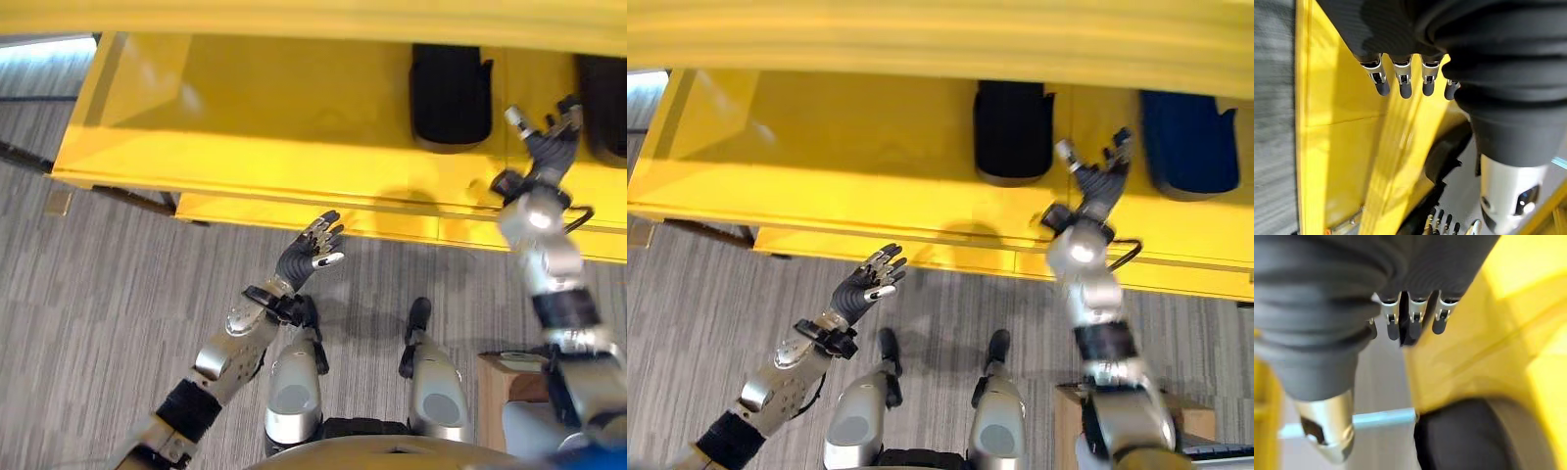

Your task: Move parts from the plastic box to the shelf.

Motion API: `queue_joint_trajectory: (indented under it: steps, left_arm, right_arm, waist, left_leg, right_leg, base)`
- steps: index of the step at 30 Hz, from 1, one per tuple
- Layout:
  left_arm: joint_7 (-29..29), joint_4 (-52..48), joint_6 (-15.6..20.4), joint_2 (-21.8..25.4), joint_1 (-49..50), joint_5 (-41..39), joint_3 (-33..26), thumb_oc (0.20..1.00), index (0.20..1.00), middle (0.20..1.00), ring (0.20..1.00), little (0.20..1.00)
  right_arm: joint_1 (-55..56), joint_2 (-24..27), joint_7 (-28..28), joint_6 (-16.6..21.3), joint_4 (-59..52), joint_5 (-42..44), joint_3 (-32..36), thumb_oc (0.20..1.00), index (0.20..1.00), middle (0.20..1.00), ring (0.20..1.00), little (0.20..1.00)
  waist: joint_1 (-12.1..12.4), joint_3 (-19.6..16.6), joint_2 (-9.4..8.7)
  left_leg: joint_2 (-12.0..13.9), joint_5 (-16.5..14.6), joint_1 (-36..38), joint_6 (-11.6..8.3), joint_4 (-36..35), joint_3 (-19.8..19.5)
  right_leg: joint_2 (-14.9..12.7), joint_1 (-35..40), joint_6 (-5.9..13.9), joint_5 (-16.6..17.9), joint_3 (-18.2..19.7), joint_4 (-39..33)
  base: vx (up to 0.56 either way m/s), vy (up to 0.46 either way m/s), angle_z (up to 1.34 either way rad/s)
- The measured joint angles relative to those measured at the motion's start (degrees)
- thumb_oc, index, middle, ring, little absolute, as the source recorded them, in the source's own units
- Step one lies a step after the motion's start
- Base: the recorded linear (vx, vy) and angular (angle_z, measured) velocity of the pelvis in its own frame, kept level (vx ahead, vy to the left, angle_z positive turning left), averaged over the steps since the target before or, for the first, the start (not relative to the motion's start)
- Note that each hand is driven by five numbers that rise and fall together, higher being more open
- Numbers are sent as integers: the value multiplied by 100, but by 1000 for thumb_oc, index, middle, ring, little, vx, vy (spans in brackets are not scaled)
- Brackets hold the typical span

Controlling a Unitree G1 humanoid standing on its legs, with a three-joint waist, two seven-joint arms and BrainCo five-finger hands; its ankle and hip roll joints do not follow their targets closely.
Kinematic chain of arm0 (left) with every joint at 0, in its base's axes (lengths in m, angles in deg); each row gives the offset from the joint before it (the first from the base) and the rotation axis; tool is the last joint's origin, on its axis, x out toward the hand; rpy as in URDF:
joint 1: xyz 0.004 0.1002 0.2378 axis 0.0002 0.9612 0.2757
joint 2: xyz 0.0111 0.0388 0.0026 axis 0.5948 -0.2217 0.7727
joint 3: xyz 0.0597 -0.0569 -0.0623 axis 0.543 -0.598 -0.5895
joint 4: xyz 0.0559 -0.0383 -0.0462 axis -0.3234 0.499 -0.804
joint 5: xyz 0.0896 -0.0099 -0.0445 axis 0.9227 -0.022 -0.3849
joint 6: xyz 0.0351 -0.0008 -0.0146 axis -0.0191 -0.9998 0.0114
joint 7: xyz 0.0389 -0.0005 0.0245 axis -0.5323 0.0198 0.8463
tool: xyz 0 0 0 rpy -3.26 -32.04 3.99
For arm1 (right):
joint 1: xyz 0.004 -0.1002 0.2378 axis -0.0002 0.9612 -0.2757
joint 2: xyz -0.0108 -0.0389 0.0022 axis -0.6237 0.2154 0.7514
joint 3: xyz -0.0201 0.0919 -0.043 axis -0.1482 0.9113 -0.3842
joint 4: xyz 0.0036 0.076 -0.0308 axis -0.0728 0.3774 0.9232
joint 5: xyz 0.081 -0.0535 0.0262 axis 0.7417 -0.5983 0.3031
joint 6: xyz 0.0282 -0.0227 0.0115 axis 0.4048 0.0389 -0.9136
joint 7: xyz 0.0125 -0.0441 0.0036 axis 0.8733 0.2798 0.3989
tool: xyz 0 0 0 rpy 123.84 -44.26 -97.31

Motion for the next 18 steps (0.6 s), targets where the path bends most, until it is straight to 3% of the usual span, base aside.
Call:
queue_joint_trajectory:
  steps: [5,6,9,11,15,18]
  left_arm:
    - [-76,-9,79,-69,136,221,-78,1000,1000,1000,1000,1000]
    - [-108,-9,111,-95,309,318,-195,1000,1000,1000,1000,1000]
    - [-243,86,127,-121,676,323,-353,1000,1000,1000,1000,1000]
    - [-410,160,129,-111,905,449,-390,1000,1000,1000,1000,1000]
    - [-752,244,129,36,1182,648,-460,1000,1000,1000,1000,1000]
    - [-1106,359,64,338,1211,657,-518,1000,1000,1000,1000,1000]
  right_arm:
    - [1004,-15,-459,-45,-22,-269,-211,1000,1000,1000,1000,1000]
    - [1499,-31,-685,-140,-14,-280,-221,1000,1000,1000,1000,1000]
    - [2102,-165,-1023,-347,282,-309,-250,1000,1000,1000,1000,1000]
    - [2543,-264,-1269,-681,665,-266,-418,1000,1000,1000,1000,1000]
    - [3047,-284,-1720,-988,1017,-257,-592,1000,1000,1000,1000,1000]
    - [3289,-327,-1998,-999,1114,-58,-586,1000,1000,1000,1000,1000]
  waist:
    - [-225,-319,-188]
    - [-253,-573,-264]
    - [-339,-897,-365]
    - [-352,-1189,-419]
    - [-341,-1262,-491]
    - [-357,-1343,-664]
  left_leg:
    - [-27,-12,144,-11,-132,116]
    - [-34,-14,277,-15,-243,211]
    - [-43,-58,425,-55,-286,254]
    - [-73,-92,527,-52,-391,273]
    - [-142,-106,689,-38,-465,332]
    - [-164,-151,788,-86,-467,393]
  right_leg:
    - [12,58,23,9,82,-113]
    - [30,110,38,0,132,-160]
    - [29,261,102,-56,142,-188]
    - [16,313,137,-119,142,-183]
    - [-39,418,165,-130,151,-180]
    - [-53,454,227,-131,197,-208]
  base:
    - [103,101,-12]
    - [60,147,-19]
    - [58,170,-7]
    - [44,199,-1]
    - [-8,157,-4]
    - [54,114,-7]
